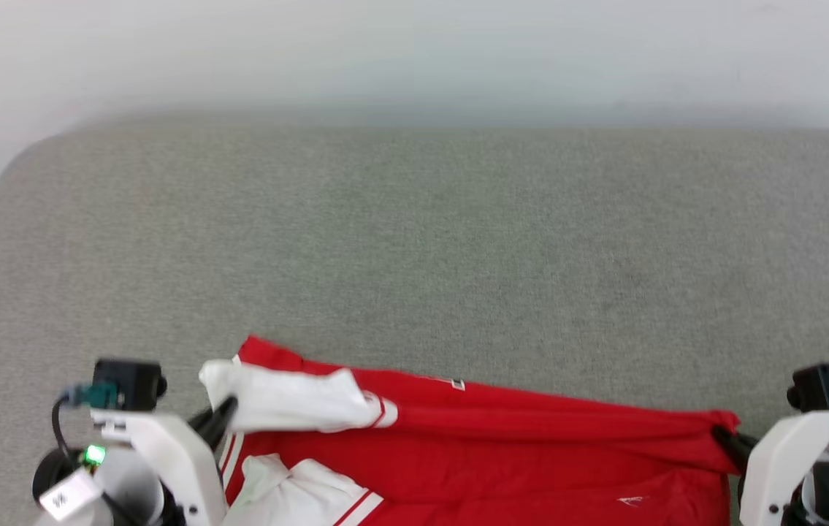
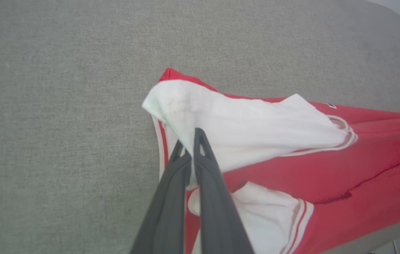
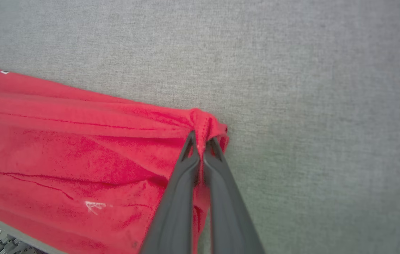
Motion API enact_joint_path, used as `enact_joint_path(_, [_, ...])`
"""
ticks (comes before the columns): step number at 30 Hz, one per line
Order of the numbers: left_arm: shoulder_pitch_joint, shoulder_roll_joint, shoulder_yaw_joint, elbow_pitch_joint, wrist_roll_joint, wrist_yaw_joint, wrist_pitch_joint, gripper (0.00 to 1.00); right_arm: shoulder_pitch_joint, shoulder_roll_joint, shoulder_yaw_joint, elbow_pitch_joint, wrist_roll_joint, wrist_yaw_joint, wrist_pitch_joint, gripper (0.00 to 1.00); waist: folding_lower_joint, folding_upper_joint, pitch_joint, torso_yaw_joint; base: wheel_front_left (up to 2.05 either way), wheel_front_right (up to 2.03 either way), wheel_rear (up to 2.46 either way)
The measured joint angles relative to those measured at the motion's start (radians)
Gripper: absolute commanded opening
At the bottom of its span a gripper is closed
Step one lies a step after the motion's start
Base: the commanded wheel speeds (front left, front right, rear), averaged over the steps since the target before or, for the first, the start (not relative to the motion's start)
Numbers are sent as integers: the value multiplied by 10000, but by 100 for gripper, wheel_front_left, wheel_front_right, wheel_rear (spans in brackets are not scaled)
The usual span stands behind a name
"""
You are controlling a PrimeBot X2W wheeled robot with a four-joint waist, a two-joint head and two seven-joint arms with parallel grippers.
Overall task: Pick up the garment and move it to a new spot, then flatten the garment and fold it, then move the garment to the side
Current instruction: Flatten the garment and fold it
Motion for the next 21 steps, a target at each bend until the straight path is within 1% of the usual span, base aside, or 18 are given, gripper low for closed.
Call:
enact_joint_path(4, [1126,140,107,-600,-148,433,-127,0,583,305,-332,42,-58,0,-458,0,-1,0,-361,152,0,0,0])
enact_joint_path(8, [2024,132,42,-761,-326,669,-138,0,1199,568,-508,161,-61,0,-640,0,-1,0,-595,224,0,0,0])
enact_joint_path(10, [2314,-15,-59,-646,-481,692,-144,0,1497,700,-531,224,-71,0,-771,0,-1,0,-678,225,0,0,0])
enact_joint_path(12, [2458,-132,-259,-384,-372,694,-199,0,1717,844,-550,311,-84,-2,-867,0,-2,0,-736,196,0,0,0])
enact_joint_path(14, [2459,-422,-364,-82,-378,627,-426,0,1921,1034,-495,418,-132,-4,-1091,0,-1,0,-757,177,0,0,0])
enact_joint_path(17, [2297,-853,-529,443,-385,405,-665,0,1940,1243,-445,614,-136,-6,-1534,0,0,0,-767,125,0,0,0])
enact_joint_path(18, [2193,-959,-516,675,-378,349,-830,11,1936,1275,-447,692,-146,-4,-1708,17,-1,0,-763,104,0,0,0])
enact_joint_path(19, [2081,-1053,-520,863,-389,263,-909,43,1926,1319,-428,767,-144,-4,-1839,44,-1,0,-759,82,0,0,0])
enact_joint_path(20, [2011,-1141,-537,1026,-401,197,-976,89,1904,1348,-399,796,-148,-6,-2027,100,0,0,-757,61,0,0,0])
enact_joint_path(21, [1928,-1243,-548,1166,-376,165,-1104,100,1898,1375,-372,800,-144,-6,-2213,100,0,0,-758,44,0,0,0])
